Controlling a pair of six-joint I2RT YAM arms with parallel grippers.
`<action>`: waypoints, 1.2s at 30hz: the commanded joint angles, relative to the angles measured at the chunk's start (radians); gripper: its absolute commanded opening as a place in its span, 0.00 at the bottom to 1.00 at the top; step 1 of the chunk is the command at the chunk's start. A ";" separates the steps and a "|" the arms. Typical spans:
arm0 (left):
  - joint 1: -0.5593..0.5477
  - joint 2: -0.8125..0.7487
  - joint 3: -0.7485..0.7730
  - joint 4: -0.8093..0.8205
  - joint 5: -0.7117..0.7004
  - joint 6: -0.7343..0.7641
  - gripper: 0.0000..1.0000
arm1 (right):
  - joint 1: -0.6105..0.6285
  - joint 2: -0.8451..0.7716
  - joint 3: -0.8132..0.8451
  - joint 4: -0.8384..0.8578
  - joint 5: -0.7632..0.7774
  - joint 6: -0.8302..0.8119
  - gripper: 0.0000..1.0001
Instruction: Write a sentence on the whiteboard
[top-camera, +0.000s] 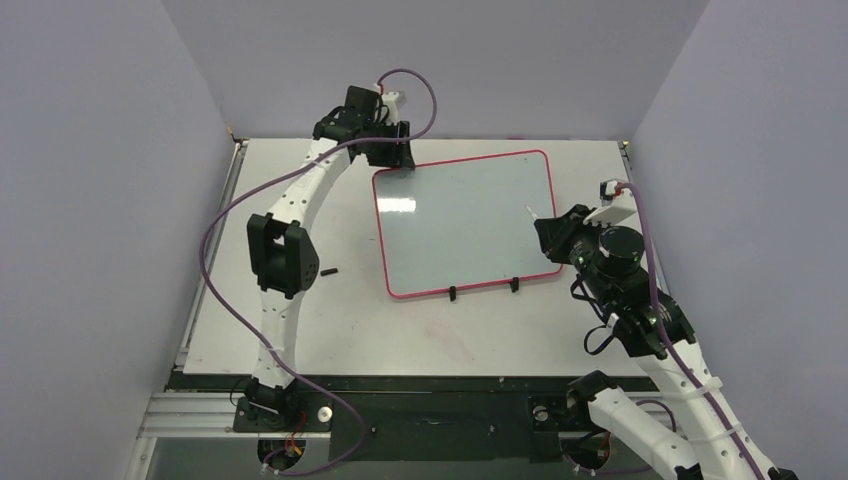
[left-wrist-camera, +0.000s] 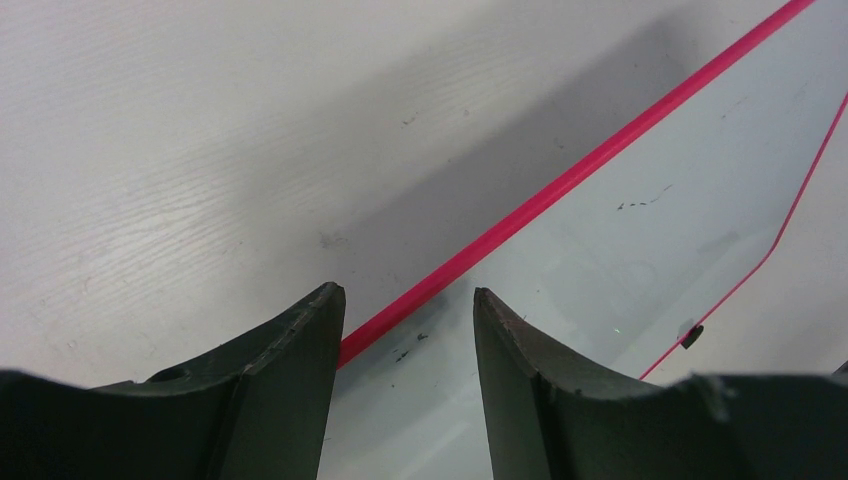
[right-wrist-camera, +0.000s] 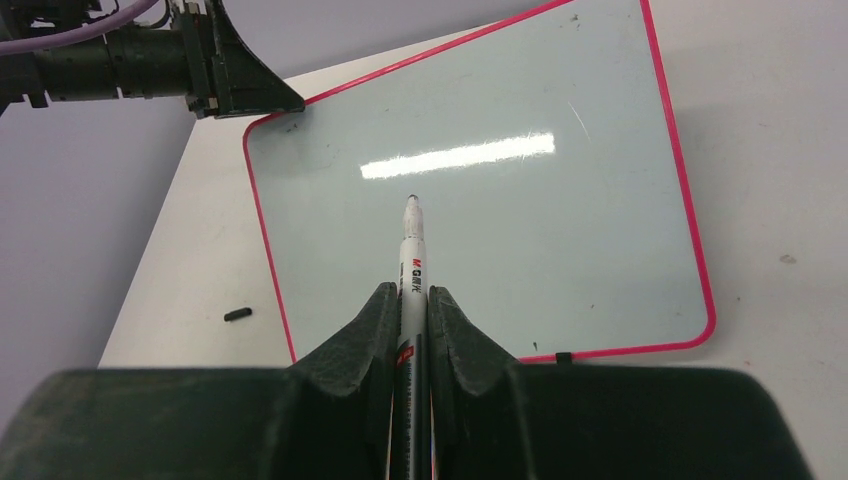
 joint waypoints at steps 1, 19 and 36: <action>-0.074 -0.103 -0.041 -0.013 0.024 0.019 0.47 | -0.006 -0.015 0.034 -0.001 0.009 -0.022 0.00; -0.060 0.009 0.146 0.044 0.260 0.119 0.52 | -0.005 0.022 0.064 -0.003 -0.024 -0.063 0.00; -0.051 0.184 0.178 0.312 0.451 0.017 0.53 | -0.005 0.063 0.117 -0.049 -0.045 -0.095 0.00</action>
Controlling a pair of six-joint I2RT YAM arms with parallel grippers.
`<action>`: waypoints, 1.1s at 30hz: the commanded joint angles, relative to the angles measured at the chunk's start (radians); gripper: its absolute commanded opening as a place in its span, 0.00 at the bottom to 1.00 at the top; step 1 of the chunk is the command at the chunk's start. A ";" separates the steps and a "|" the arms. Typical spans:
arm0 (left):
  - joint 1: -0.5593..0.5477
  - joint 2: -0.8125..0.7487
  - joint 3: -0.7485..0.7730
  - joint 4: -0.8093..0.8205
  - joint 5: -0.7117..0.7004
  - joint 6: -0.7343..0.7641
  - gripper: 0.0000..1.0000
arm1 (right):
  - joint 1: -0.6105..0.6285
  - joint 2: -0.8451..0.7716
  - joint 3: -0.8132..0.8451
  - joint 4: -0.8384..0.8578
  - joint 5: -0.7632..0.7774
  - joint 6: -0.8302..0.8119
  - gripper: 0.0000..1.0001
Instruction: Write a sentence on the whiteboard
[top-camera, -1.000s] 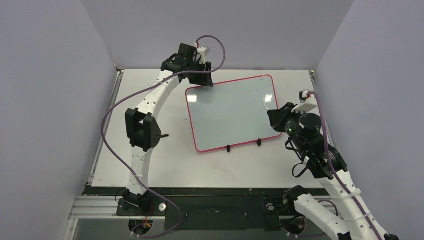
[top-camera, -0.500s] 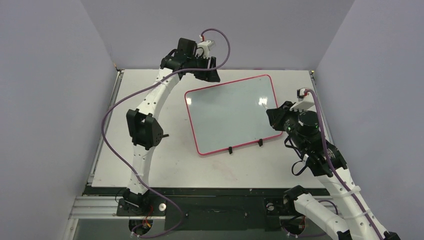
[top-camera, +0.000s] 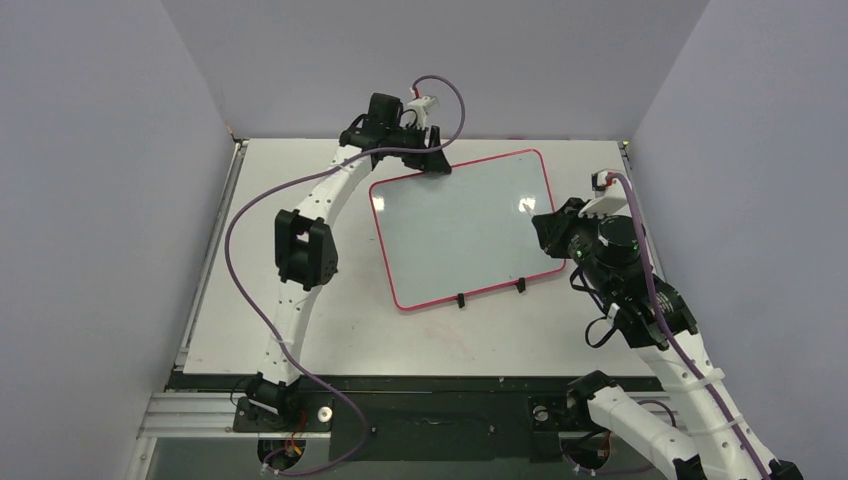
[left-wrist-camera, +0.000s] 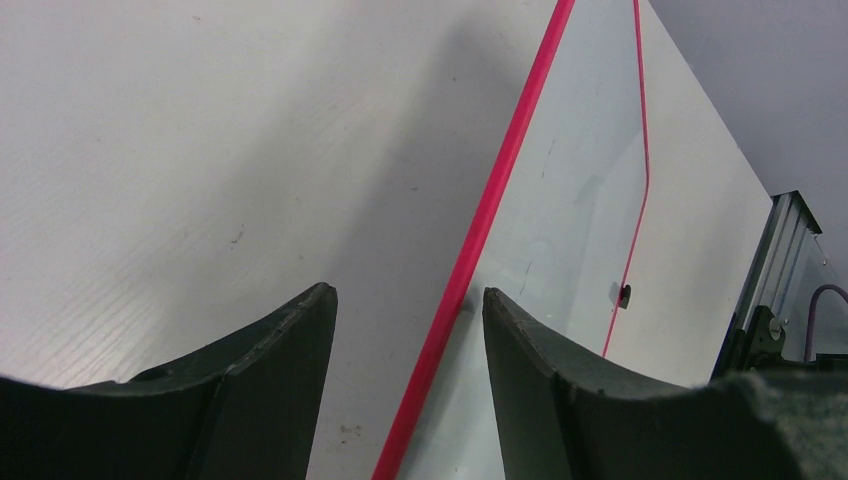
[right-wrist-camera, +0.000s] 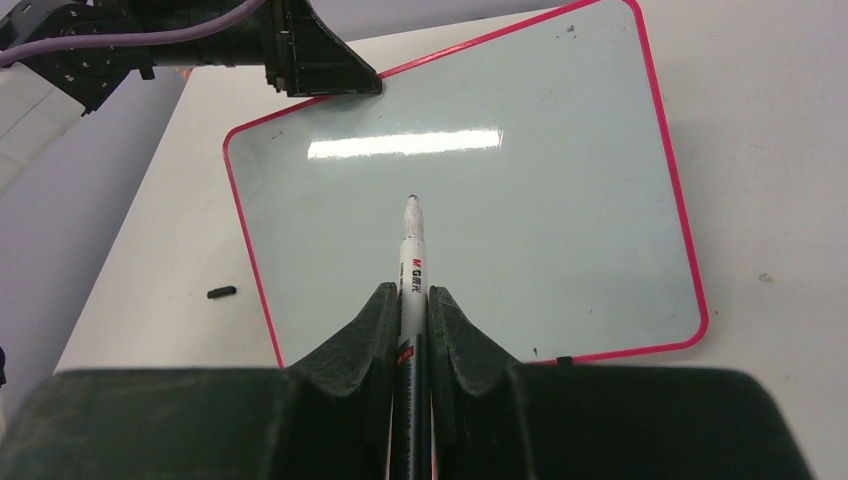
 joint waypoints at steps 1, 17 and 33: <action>0.003 0.017 0.061 0.123 0.108 -0.041 0.52 | -0.005 0.017 0.039 0.005 -0.008 -0.016 0.00; -0.049 -0.041 -0.042 0.031 0.228 0.069 0.18 | -0.006 -0.027 0.032 -0.037 -0.004 -0.022 0.00; -0.147 -0.109 -0.092 -0.192 0.285 0.263 0.09 | -0.006 -0.100 0.057 -0.092 -0.008 -0.008 0.00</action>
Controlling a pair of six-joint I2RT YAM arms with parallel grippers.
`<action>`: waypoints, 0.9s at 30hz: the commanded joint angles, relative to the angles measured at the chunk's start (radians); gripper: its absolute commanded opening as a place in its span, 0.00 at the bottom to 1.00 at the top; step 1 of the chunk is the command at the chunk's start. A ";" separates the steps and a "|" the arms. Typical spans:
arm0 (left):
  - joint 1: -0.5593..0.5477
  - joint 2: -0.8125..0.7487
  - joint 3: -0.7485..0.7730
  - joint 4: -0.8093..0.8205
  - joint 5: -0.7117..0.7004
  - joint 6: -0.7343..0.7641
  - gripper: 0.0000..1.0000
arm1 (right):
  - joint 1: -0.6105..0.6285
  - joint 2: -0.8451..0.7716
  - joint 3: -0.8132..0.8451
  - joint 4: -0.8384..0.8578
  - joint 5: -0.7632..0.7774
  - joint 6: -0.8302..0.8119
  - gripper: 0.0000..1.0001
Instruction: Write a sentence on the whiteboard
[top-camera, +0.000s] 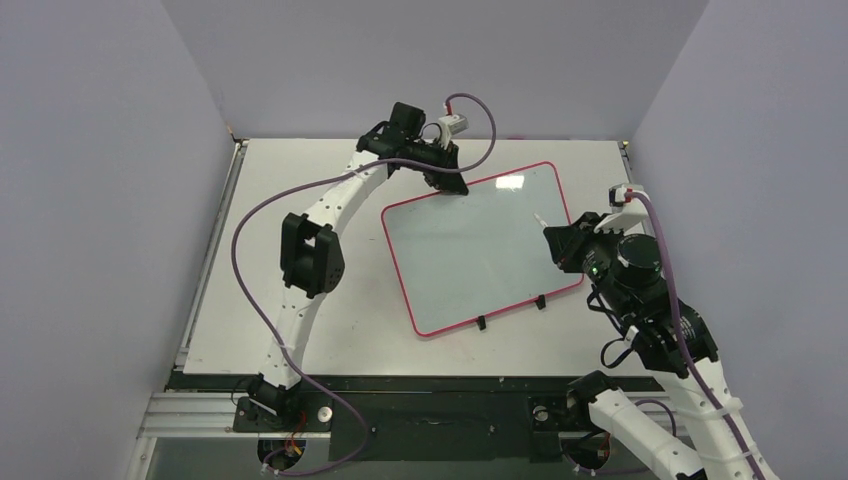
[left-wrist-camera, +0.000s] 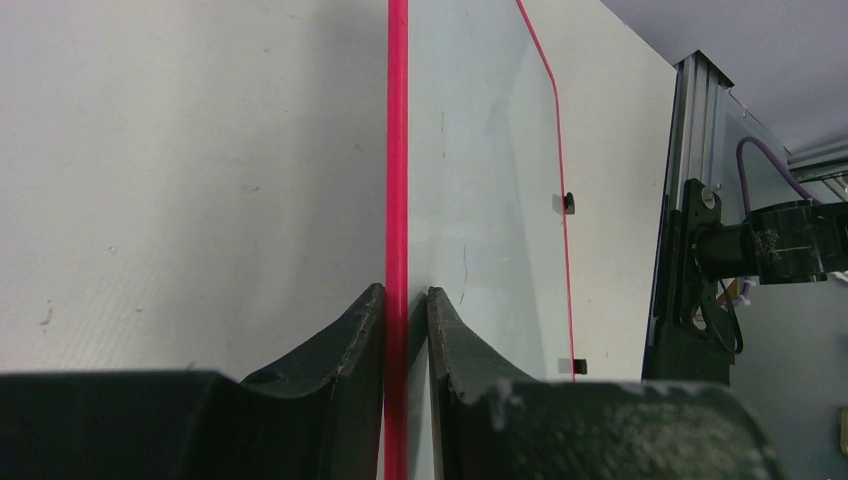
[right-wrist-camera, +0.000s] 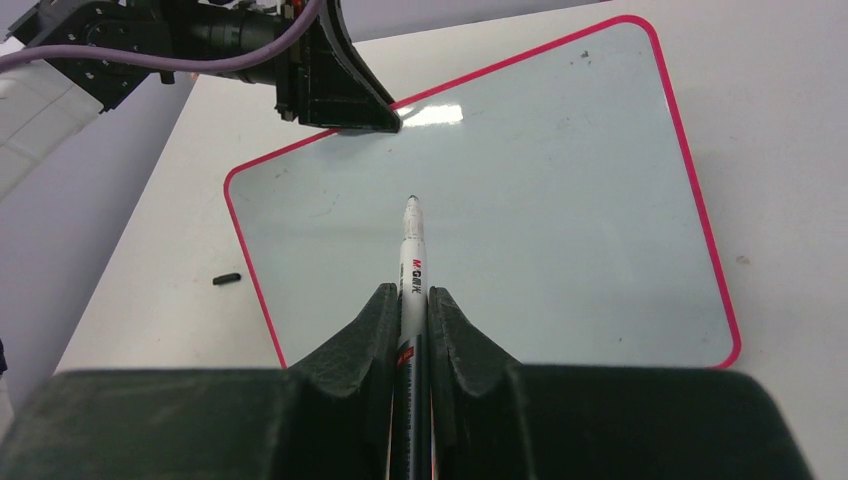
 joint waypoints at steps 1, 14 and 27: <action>-0.059 -0.054 -0.018 -0.160 0.090 0.105 0.11 | -0.006 -0.016 0.055 -0.007 -0.007 0.005 0.00; -0.032 0.014 0.108 -0.308 0.080 0.146 0.43 | -0.006 -0.040 0.060 -0.028 -0.013 0.010 0.00; 0.059 -0.058 0.078 -0.130 0.059 -0.017 0.50 | -0.006 -0.078 0.062 -0.066 0.002 -0.004 0.00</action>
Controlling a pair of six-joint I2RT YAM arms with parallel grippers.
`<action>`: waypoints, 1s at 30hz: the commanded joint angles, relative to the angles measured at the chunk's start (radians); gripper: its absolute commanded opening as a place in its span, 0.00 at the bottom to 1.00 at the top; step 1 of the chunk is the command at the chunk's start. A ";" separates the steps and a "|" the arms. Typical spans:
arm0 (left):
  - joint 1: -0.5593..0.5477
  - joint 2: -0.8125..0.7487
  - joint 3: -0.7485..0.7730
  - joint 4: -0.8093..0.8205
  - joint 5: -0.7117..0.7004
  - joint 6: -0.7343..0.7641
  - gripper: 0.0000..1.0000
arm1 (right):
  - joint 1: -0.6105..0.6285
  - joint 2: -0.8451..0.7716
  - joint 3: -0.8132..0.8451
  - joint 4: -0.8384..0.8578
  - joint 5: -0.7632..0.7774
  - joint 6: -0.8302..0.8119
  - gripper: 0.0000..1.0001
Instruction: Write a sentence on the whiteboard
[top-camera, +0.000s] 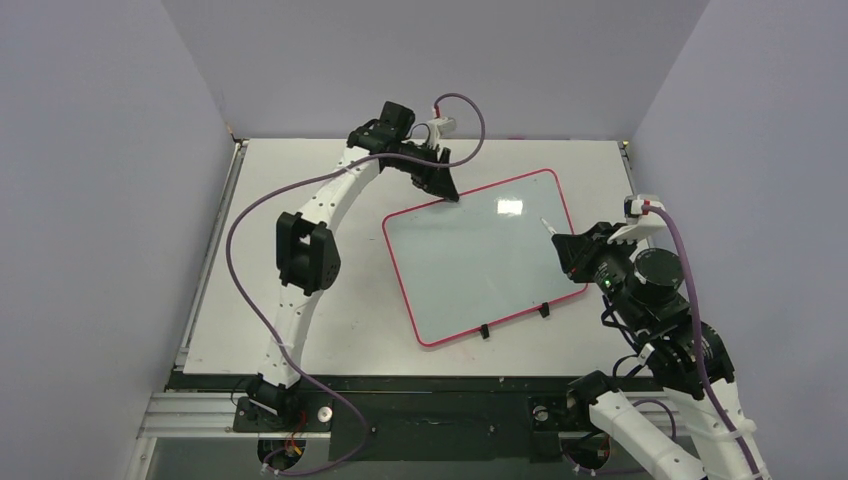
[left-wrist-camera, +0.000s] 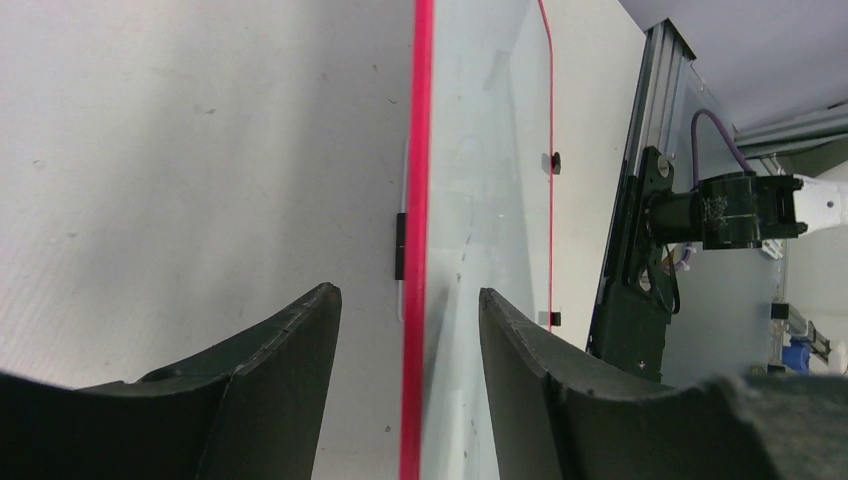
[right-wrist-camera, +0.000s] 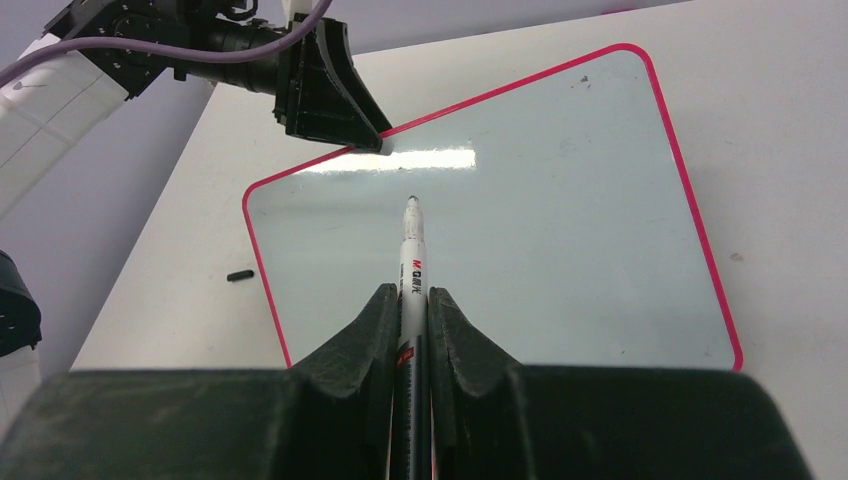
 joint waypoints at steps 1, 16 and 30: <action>0.040 -0.051 0.055 0.063 0.026 -0.057 0.49 | -0.006 -0.002 0.040 -0.003 0.009 -0.009 0.00; 0.052 0.019 0.080 -0.037 0.147 -0.003 0.40 | -0.006 -0.003 0.023 -0.011 -0.009 -0.021 0.00; 0.045 0.036 0.076 -0.135 0.178 0.060 0.34 | -0.006 -0.003 0.004 -0.008 -0.018 -0.023 0.00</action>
